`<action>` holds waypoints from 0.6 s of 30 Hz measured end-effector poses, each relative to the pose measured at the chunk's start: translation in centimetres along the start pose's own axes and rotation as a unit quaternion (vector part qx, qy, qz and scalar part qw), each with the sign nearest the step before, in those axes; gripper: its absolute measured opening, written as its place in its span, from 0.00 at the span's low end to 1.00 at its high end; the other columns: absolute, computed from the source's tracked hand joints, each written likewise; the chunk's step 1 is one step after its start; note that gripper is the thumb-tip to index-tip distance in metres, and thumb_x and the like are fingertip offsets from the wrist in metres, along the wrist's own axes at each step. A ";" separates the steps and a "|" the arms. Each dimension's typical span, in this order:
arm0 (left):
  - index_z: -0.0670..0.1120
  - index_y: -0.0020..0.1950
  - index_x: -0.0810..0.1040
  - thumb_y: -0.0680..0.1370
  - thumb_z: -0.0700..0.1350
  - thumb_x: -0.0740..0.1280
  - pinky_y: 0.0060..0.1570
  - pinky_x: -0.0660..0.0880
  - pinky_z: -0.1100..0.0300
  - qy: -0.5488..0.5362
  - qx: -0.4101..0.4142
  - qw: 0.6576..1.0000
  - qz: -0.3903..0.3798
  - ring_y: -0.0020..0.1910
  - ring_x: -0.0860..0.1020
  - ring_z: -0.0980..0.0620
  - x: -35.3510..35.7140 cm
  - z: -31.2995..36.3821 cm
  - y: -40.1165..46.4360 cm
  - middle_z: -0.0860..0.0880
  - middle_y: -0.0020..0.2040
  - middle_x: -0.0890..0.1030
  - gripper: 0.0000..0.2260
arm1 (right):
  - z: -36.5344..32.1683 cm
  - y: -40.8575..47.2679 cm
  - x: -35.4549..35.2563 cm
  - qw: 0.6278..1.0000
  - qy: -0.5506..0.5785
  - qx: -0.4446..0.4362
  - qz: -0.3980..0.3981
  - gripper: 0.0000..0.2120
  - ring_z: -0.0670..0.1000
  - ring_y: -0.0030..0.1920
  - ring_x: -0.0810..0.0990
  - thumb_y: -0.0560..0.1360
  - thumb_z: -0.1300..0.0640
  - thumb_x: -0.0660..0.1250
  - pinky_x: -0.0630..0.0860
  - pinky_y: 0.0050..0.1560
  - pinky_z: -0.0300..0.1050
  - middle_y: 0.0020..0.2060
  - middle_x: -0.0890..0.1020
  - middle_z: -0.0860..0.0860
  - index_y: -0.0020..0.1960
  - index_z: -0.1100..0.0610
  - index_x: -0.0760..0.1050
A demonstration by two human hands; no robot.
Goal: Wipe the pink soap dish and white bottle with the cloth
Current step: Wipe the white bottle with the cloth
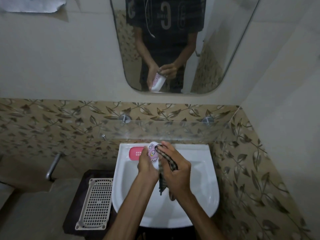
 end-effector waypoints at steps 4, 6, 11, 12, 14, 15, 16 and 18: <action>0.38 0.64 0.75 0.83 0.43 0.63 0.48 0.83 0.52 0.059 0.016 0.997 -0.046 0.50 0.82 0.42 -0.4 1.5 -0.1 0.37 0.56 0.81 0.12 | 3.8 1.9 -2.0 0.968 0.149 0.197 0.044 0.13 0.48 0.58 0.86 0.79 0.64 0.73 0.81 0.58 0.40 0.54 0.89 0.48 0.56 0.48 0.86; 0.40 0.64 0.75 0.77 0.40 0.68 0.43 0.85 0.52 0.099 -0.034 0.989 -0.101 0.50 0.84 0.40 -0.2 2.7 -0.5 0.37 0.59 0.82 0.15 | 5.1 3.0 -2.7 0.945 0.205 0.253 0.020 0.12 0.50 0.56 0.86 0.78 0.65 0.72 0.81 0.58 0.42 0.54 0.89 0.51 0.55 0.51 0.87; 0.34 0.57 0.85 0.66 0.44 0.78 0.43 0.86 0.46 0.131 -0.134 0.968 -0.167 0.48 0.87 0.36 1.2 2.7 -2.0 0.35 0.56 0.85 0.22 | 4.2 4.5 -2.3 0.935 0.245 0.251 -0.052 0.12 0.48 0.56 0.86 0.80 0.64 0.70 0.81 0.56 0.38 0.55 0.89 0.51 0.55 0.50 0.87; 0.34 0.55 0.85 0.69 0.46 0.76 0.42 0.86 0.47 0.122 -0.124 0.972 -0.157 0.47 0.87 0.36 1.3 2.6 -2.1 0.35 0.55 0.86 0.20 | 4.0 4.4 -2.4 0.946 0.218 0.238 -0.033 0.12 0.47 0.57 0.86 0.81 0.63 0.70 0.80 0.56 0.37 0.55 0.88 0.50 0.57 0.50 0.86; 0.35 0.58 0.82 0.72 0.45 0.73 0.43 0.86 0.47 0.086 -0.071 0.985 -0.130 0.47 0.86 0.36 1.4 2.5 -1.7 0.35 0.55 0.85 0.18 | 3.7 3.7 -2.7 0.963 0.155 0.220 0.027 0.12 0.45 0.59 0.85 0.83 0.62 0.68 0.80 0.57 0.37 0.56 0.88 0.45 0.58 0.48 0.85; 0.36 0.60 0.80 0.73 0.44 0.73 0.47 0.85 0.47 0.067 -0.034 0.990 -0.115 0.49 0.85 0.36 1.2 2.6 -1.3 0.36 0.56 0.84 0.18 | 3.5 3.1 -2.9 0.966 0.130 0.217 0.060 0.12 0.43 0.59 0.84 0.83 0.61 0.67 0.81 0.58 0.37 0.57 0.87 0.43 0.59 0.47 0.85; 0.36 0.62 0.78 0.75 0.44 0.72 0.53 0.84 0.46 0.062 -0.002 0.992 -0.110 0.53 0.84 0.36 1.0 2.5 -1.1 0.36 0.58 0.83 0.19 | 3.2 2.5 -3.0 0.967 0.109 0.213 0.087 0.12 0.42 0.60 0.83 0.84 0.60 0.66 0.81 0.60 0.38 0.57 0.87 0.41 0.60 0.46 0.84; 0.34 0.65 0.78 0.80 0.47 0.68 0.64 0.78 0.45 0.090 0.038 0.990 -0.103 0.60 0.81 0.36 1.0 1.8 -0.9 0.34 0.62 0.82 0.19 | 2.2 1.3 -2.1 0.975 0.081 0.186 0.096 0.12 0.41 0.62 0.83 0.84 0.59 0.67 0.81 0.62 0.39 0.59 0.86 0.40 0.63 0.47 0.83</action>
Point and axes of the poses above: each hand's wrist, its own y-axis towards the middle knuckle, its own x-axis out of the palm, z = x × y, the point moved 8 cm from there along y, towards the middle knuckle
